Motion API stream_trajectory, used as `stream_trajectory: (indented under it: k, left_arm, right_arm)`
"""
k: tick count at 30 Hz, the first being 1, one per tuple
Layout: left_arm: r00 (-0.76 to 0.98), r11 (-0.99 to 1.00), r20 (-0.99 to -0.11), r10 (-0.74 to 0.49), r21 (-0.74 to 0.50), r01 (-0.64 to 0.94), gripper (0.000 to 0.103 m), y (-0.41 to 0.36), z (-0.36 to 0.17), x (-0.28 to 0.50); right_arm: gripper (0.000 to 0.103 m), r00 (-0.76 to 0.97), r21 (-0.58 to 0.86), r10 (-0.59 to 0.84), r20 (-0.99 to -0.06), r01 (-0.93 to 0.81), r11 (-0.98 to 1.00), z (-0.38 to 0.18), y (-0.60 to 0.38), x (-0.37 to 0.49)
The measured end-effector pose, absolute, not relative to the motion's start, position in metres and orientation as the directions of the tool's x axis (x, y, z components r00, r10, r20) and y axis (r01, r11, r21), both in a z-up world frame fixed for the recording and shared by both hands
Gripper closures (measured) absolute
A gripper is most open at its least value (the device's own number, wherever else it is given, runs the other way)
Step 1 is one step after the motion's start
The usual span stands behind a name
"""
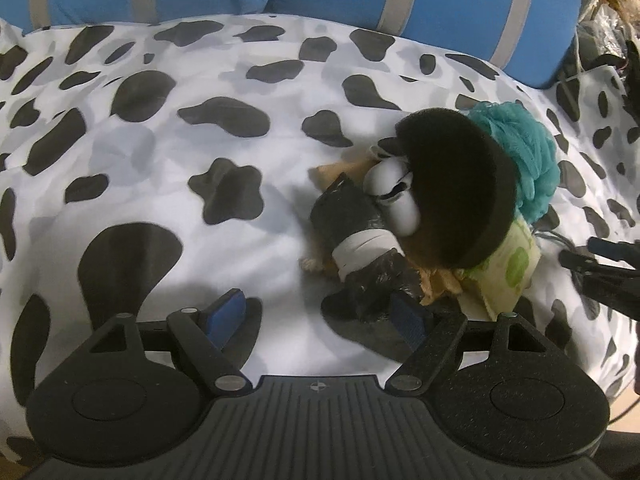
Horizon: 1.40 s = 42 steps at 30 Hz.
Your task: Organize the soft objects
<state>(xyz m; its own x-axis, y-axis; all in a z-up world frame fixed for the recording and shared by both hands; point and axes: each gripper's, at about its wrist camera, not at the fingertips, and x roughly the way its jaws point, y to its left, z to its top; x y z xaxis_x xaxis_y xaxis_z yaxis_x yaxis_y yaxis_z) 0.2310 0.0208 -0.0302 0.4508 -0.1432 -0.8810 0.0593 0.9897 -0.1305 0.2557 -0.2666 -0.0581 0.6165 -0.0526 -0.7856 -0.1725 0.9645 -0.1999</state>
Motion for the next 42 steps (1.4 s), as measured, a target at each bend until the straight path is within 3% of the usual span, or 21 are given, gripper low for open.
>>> stream_trajectory:
  k: [2,9,12,22,28,30,35,42]
  left_arm:
    - [0.453,0.988,-0.878,-0.156,-0.136,0.076,0.024,0.018,-0.028,0.234]
    - [0.453,0.971,-0.86,-0.237,-0.226,0.078,0.024,0.017,-0.028,0.247]
    - [0.447,0.965,-0.857,-0.255,-0.255,0.061,0.024,0.018,-0.03,0.253]
    - [0.406,0.947,-0.874,-0.268,-0.316,-0.056,0.025,0.03,-0.049,0.276]
    - [0.403,0.953,-0.878,-0.259,-0.3,-0.041,0.028,0.023,-0.056,0.282]
    - [0.403,0.956,-0.877,-0.262,-0.293,-0.016,0.039,0.019,-0.057,0.282]
    - [0.4,0.967,-0.882,-0.249,-0.252,0.046,0.055,0.011,-0.058,0.278]
    - [0.431,0.977,-0.877,-0.213,-0.2,0.075,0.058,0.01,-0.048,0.271]
  right_arm:
    - [0.057,0.614,-0.211,-0.055,-0.787,-0.185,0.96,-0.062,-0.264,0.26]
    - [0.093,0.607,-0.238,-0.056,-0.793,-0.223,0.945,-0.068,-0.256,0.267]
    - [0.098,0.612,-0.25,-0.063,-0.789,-0.225,0.942,-0.067,-0.254,0.265]
    - [0.099,0.659,-0.144,-0.041,-0.751,-0.103,0.984,-0.042,-0.282,0.259]
    - [0.099,0.686,-0.107,-0.02,-0.727,-0.085,0.991,-0.028,-0.289,0.249]
    - [0.098,0.693,-0.082,-0.007,-0.721,-0.075,0.994,-0.023,-0.292,0.246]
    - [0.099,0.715,-0.059,0.004,-0.7,-0.063,0.996,-0.015,-0.294,0.245]
    - [0.099,0.744,-0.03,-0.008,-0.668,-0.016,0.999,-0.004,-0.304,0.242]
